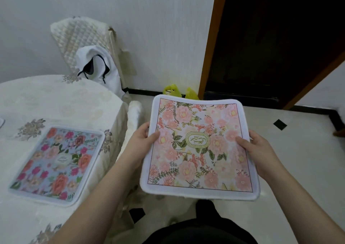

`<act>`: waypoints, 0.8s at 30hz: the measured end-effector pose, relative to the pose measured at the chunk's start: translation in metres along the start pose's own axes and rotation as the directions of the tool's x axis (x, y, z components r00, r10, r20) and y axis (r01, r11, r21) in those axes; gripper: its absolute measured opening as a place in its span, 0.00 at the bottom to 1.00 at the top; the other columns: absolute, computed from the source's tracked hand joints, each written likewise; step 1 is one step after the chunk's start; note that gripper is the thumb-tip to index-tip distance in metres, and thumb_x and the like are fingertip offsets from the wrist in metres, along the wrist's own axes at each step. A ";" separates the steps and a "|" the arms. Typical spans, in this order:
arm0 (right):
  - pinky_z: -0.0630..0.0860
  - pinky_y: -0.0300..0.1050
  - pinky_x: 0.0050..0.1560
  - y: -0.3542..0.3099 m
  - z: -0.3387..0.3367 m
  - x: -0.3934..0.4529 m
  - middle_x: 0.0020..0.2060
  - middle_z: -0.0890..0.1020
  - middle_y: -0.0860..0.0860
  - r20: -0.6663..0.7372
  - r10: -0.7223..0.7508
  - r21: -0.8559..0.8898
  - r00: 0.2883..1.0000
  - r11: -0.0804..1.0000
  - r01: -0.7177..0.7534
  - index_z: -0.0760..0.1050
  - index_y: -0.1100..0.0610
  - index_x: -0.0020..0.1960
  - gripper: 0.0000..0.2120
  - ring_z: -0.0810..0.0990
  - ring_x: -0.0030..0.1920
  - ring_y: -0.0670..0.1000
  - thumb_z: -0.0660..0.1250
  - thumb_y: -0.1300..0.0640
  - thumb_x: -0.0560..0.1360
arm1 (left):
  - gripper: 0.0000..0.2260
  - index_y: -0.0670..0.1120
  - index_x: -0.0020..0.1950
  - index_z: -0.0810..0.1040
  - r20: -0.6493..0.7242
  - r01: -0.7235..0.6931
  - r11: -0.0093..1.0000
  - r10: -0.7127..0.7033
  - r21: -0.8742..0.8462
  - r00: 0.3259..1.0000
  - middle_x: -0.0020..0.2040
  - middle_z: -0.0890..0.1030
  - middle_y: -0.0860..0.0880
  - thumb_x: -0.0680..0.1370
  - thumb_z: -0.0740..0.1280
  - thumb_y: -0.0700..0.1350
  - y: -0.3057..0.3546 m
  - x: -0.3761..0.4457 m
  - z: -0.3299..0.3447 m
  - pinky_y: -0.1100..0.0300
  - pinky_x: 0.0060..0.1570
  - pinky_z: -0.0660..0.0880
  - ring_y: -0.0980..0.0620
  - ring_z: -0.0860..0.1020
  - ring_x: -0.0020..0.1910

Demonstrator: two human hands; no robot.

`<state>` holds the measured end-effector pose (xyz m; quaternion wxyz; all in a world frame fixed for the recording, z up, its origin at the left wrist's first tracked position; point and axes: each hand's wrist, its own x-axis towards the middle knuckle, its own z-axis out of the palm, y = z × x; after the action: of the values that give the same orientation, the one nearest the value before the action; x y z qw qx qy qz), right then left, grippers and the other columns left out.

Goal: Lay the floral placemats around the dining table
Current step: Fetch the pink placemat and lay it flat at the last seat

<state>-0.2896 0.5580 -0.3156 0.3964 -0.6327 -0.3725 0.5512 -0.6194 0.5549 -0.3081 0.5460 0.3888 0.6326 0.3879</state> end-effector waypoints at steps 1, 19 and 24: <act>0.82 0.57 0.46 -0.004 -0.003 0.014 0.46 0.87 0.53 0.010 0.006 0.001 1.000 1.000 -0.006 0.80 0.49 0.55 0.08 0.86 0.44 0.58 0.66 0.59 0.80 | 0.10 0.49 0.62 0.76 -0.006 0.000 1.000 0.000 0.012 1.000 0.51 0.86 0.46 0.81 0.67 0.42 0.004 0.012 0.005 0.43 0.47 0.82 0.43 0.86 0.45; 0.82 0.54 0.44 -0.104 0.014 0.225 0.48 0.86 0.52 0.282 0.003 -0.028 0.959 1.000 0.005 0.79 0.51 0.60 0.11 0.86 0.46 0.56 0.66 0.59 0.79 | 0.10 0.51 0.62 0.76 -0.273 0.016 0.993 -0.048 -0.120 0.961 0.50 0.86 0.46 0.81 0.67 0.42 0.071 0.136 0.035 0.43 0.46 0.82 0.40 0.85 0.45; 0.82 0.51 0.41 -0.125 0.059 0.261 0.49 0.86 0.53 0.329 0.022 -0.049 0.944 0.999 -0.006 0.78 0.52 0.61 0.11 0.86 0.46 0.56 0.67 0.59 0.79 | 0.08 0.52 0.60 0.77 -0.322 0.015 0.984 -0.072 -0.175 0.944 0.48 0.86 0.45 0.81 0.66 0.42 0.071 0.168 0.007 0.42 0.44 0.82 0.39 0.85 0.45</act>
<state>-0.3227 0.8516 -0.3110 0.3096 -0.5438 -0.4419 0.6428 -0.6251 0.7374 -0.3091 0.4730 0.2569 0.6875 0.4875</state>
